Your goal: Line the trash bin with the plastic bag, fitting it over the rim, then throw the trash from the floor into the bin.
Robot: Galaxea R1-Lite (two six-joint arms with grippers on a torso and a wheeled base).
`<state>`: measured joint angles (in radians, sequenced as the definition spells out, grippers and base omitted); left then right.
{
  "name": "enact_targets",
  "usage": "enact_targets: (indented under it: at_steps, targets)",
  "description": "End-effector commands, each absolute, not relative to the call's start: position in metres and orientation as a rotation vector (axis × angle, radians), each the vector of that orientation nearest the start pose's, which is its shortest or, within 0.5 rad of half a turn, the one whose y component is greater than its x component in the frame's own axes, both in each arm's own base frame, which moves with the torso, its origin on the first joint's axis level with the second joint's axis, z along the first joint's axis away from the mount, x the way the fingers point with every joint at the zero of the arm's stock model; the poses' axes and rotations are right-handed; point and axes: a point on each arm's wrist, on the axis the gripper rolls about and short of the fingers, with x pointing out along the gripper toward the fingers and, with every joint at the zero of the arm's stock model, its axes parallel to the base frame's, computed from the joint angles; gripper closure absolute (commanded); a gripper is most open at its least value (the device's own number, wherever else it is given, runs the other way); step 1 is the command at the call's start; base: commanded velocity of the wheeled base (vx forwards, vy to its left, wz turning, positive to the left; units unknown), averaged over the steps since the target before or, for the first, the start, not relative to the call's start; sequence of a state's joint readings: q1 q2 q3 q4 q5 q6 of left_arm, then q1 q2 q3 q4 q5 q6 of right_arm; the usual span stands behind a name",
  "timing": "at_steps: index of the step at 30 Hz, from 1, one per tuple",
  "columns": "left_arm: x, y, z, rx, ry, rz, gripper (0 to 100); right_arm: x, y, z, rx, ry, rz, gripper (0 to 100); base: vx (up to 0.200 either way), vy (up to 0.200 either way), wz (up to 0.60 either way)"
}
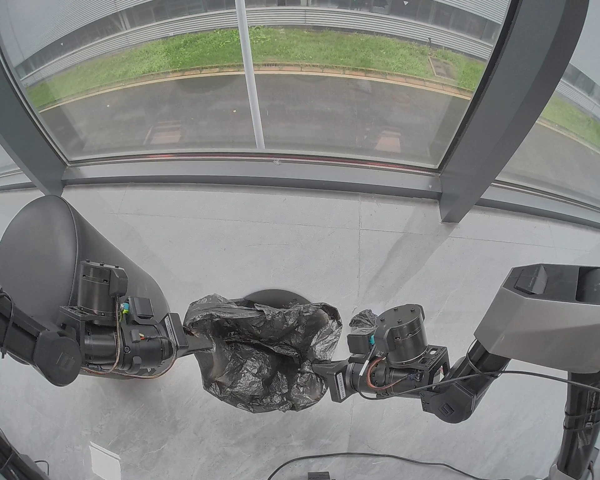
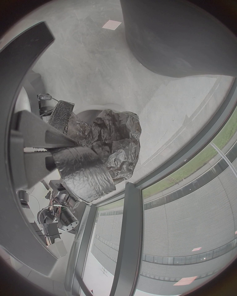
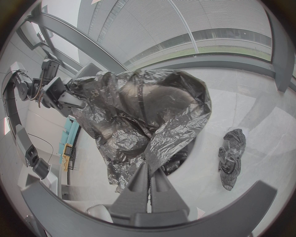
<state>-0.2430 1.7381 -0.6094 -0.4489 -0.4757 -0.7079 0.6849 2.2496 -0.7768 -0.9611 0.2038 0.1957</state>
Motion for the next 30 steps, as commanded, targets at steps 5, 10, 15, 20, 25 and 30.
enact_targets:
  at_steps: [5,10,15,20,25,30]
  targets:
    - [0.259,-0.079,0.110,-0.753,0.915,-0.422,100,0.282,0.225,0.030,0.071,0.577,0.791,100,0.000,0.000,0.00]
    - [0.255,-0.084,0.107,-0.760,0.958,-0.416,100,0.279,0.219,0.031,0.065,0.586,0.782,100,0.000,0.000,0.00]
    - [0.256,-0.084,0.104,-0.758,1.000,-0.393,100,0.286,0.206,0.027,0.068,0.598,0.741,100,0.000,0.000,0.00]
    - [0.261,-0.085,0.097,-0.754,1.017,-0.383,100,0.294,0.199,0.021,0.066,0.603,0.711,100,0.000,0.000,0.00]
    - [0.265,-0.087,0.088,-0.754,1.043,-0.377,100,0.299,0.197,0.019,0.055,0.597,0.702,100,0.000,0.000,0.00]
    - [0.268,-0.088,0.085,-0.752,1.053,-0.376,100,0.300,0.195,0.018,0.060,0.599,0.696,100,0.000,0.000,0.00]
